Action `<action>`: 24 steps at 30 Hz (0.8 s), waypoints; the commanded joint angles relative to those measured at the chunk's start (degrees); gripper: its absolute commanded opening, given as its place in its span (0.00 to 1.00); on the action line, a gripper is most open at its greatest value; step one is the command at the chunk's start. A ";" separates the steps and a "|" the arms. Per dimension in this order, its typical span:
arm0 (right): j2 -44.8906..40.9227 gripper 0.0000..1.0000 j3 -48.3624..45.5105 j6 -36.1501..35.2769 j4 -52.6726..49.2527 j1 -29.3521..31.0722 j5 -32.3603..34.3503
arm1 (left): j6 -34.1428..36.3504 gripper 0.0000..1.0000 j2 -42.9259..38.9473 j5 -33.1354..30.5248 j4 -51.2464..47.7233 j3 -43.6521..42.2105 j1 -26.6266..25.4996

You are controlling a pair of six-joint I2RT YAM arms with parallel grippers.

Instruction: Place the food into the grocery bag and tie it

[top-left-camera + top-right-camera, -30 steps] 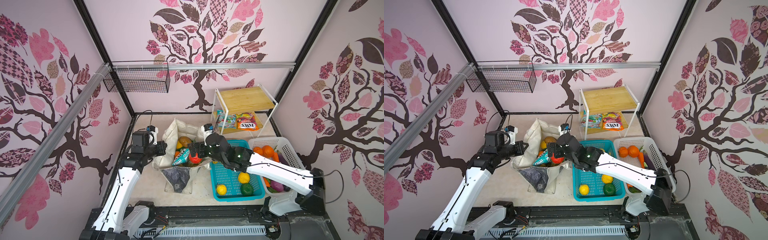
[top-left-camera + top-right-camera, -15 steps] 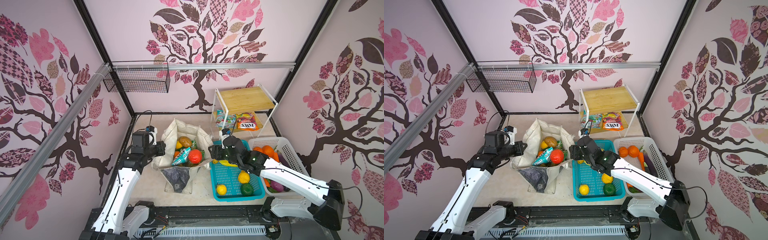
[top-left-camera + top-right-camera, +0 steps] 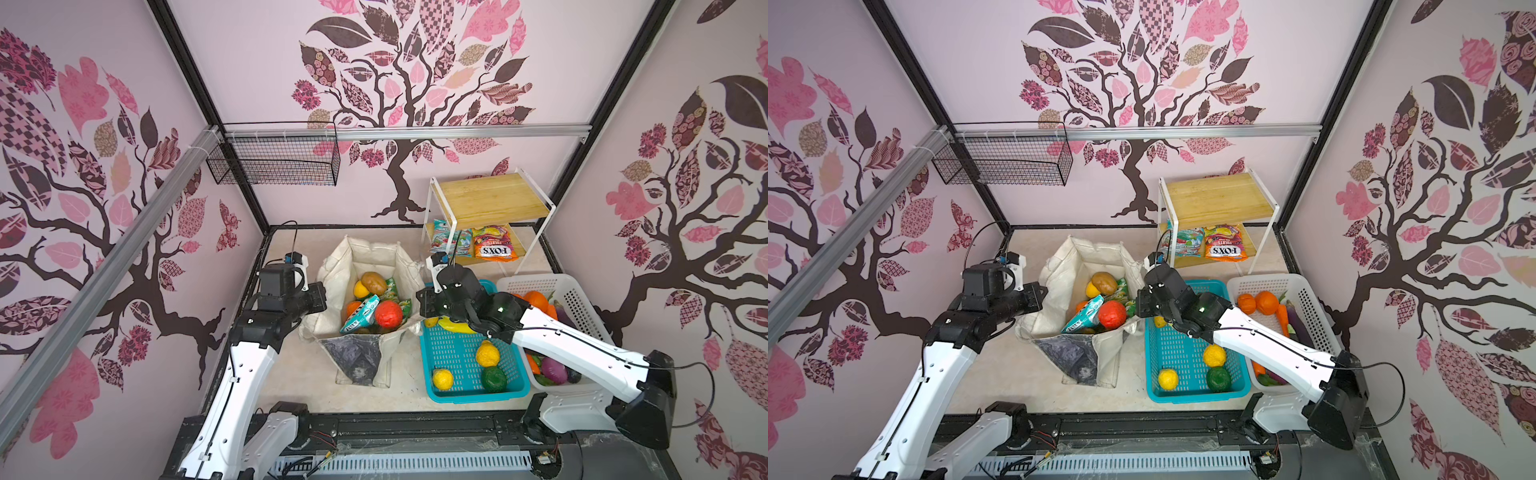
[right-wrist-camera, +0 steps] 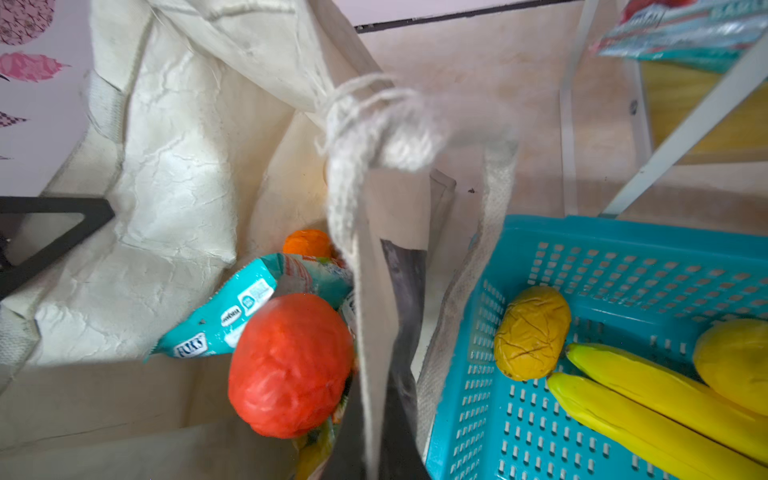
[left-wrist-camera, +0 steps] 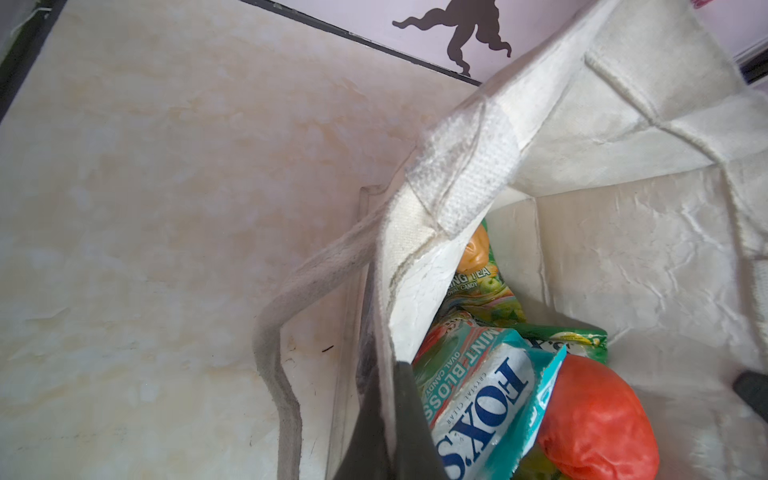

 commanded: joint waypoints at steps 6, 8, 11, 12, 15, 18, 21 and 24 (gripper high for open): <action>1.50 0.00 11.03 -4.56 -5.35 -0.27 6.52 | -0.08 0.00 1.68 -6.71 -6.07 16.57 -0.18; 1.52 0.00 11.35 -4.57 -5.66 -0.27 7.45 | -0.06 0.00 1.48 -7.26 -6.04 16.58 -0.17; 2.37 0.00 11.51 -4.66 -3.77 -0.27 4.28 | -0.74 0.00 1.77 -1.02 -3.26 13.45 -0.19; 3.29 0.00 12.00 -4.66 -3.63 -0.27 3.39 | -1.30 0.00 2.15 1.80 -2.81 12.50 -0.12; 6.29 0.00 13.72 -4.84 -4.29 -0.27 2.75 | -3.04 0.00 2.28 4.78 0.11 8.45 -0.14; 8.05 0.00 13.30 -5.49 -3.29 -0.27 3.84 | -3.17 0.00 2.46 4.12 2.09 5.88 -0.19; 9.59 0.00 12.87 -5.87 -3.26 -0.27 5.44 | -2.52 0.00 3.18 4.71 1.30 5.81 -0.14; 11.17 0.00 13.01 -6.40 -3.58 -0.32 8.01 | -2.86 0.00 2.62 5.33 2.27 4.96 -0.11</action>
